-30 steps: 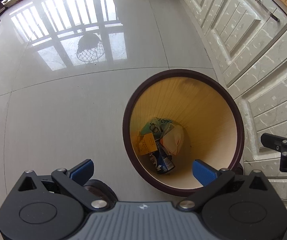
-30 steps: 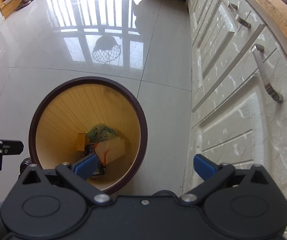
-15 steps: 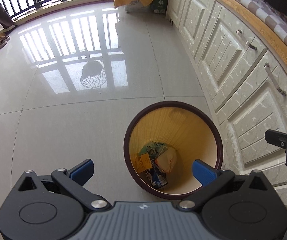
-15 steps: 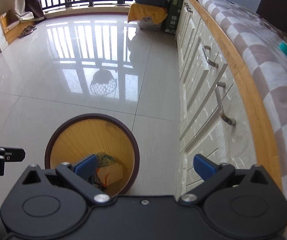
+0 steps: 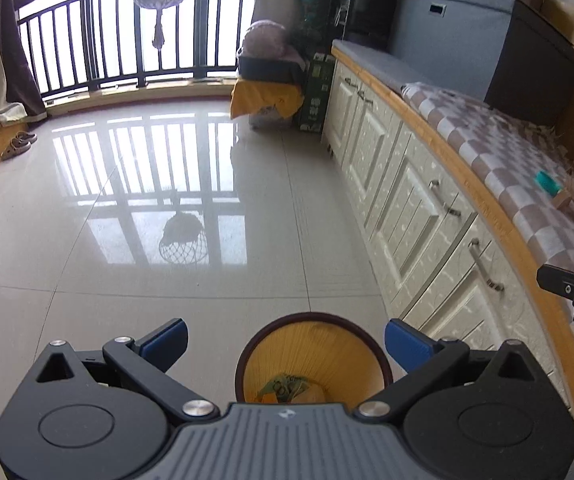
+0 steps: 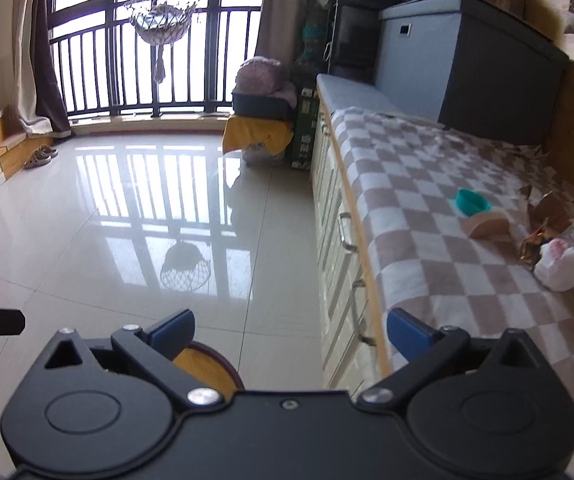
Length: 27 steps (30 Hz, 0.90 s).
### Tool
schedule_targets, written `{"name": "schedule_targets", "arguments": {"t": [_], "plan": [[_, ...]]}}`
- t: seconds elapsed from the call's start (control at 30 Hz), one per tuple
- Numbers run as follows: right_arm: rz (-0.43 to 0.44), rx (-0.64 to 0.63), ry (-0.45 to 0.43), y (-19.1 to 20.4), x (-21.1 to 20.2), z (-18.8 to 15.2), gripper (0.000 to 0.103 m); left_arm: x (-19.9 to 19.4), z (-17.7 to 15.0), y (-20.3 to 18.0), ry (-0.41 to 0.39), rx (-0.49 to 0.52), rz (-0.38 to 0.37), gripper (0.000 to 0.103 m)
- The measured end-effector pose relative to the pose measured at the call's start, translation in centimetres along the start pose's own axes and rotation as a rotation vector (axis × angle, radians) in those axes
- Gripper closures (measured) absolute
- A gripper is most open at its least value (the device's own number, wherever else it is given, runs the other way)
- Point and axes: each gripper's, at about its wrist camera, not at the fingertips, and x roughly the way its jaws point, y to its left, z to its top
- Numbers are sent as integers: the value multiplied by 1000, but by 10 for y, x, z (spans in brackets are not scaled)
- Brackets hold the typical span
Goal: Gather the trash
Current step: 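Move both tools back toward the remaining trash on the bench, then grasp the white red-printed plastic bag with left tool while right tool grasps blue floral bag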
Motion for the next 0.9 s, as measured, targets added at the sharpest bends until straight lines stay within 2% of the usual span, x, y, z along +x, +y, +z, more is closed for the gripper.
{"name": "schedule_targets", "arguments": {"t": [0.33,0.53,0.7,0.9], "plan": [[-94,41,-182,-62,-69,16,0,-43,23,-59,-204,8,-27,0],[-204,60,-283,-117,-103,14,0,-54,28,-103,-340,-3,-96,0],[-326,94,-329,-167,-115,3,0,-54,36,-147,-370,23,-185,0],[-416,186,-318,-226,-115,-25,0,-47,38,-203,-374,85,-270,0]]}}
